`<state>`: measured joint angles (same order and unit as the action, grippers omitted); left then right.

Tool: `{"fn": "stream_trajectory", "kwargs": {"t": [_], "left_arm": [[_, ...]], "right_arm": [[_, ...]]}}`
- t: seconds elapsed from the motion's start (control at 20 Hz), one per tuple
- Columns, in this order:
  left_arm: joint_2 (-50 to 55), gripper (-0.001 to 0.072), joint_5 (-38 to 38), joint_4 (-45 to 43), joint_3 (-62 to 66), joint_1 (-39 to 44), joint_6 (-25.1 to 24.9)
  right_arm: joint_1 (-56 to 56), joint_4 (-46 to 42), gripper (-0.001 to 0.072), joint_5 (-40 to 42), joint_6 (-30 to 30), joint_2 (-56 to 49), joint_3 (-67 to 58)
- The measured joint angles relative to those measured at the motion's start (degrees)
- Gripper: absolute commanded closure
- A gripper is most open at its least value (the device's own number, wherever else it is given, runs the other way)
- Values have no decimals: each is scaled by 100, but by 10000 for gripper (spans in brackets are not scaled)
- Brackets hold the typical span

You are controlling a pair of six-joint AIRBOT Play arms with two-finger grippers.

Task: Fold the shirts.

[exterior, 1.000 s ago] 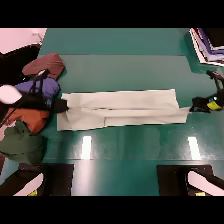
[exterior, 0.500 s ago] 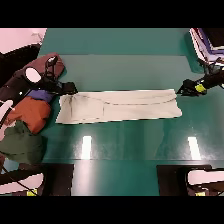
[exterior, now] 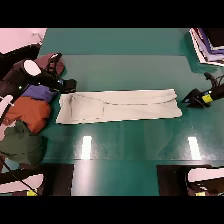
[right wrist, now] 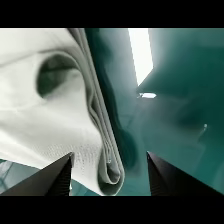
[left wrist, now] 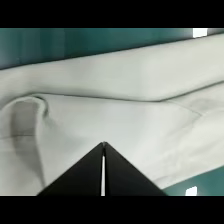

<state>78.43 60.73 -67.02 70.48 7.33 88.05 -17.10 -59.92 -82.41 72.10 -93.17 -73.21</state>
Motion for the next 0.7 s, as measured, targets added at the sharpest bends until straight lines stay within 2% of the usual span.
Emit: {"fn": "stream_trajectory", "kwargs": {"t": [0.1,0.15,0.2,0.25,0.35,0.4,0.7], "left_arm": [[26,681,-26,66,17,199,20],[63,681,-85,90,22,315,57],[118,681,-146,107,24,442,114],[188,681,-223,127,28,557,170],[380,682,-378,245,37,789,247],[501,682,-485,361,61,901,273],[1405,682,-750,874,793,1460,297]], "right_arm": [[-83,382,206,175,-208,-79,334],[-76,634,243,197,-306,-140,435],[-33,855,354,227,-393,-225,490],[37,953,433,269,-457,-304,503],[225,1082,655,365,-546,-428,455],[326,1110,697,417,-575,-472,387],[686,1469,698,-33,-601,-144,-492]]}}
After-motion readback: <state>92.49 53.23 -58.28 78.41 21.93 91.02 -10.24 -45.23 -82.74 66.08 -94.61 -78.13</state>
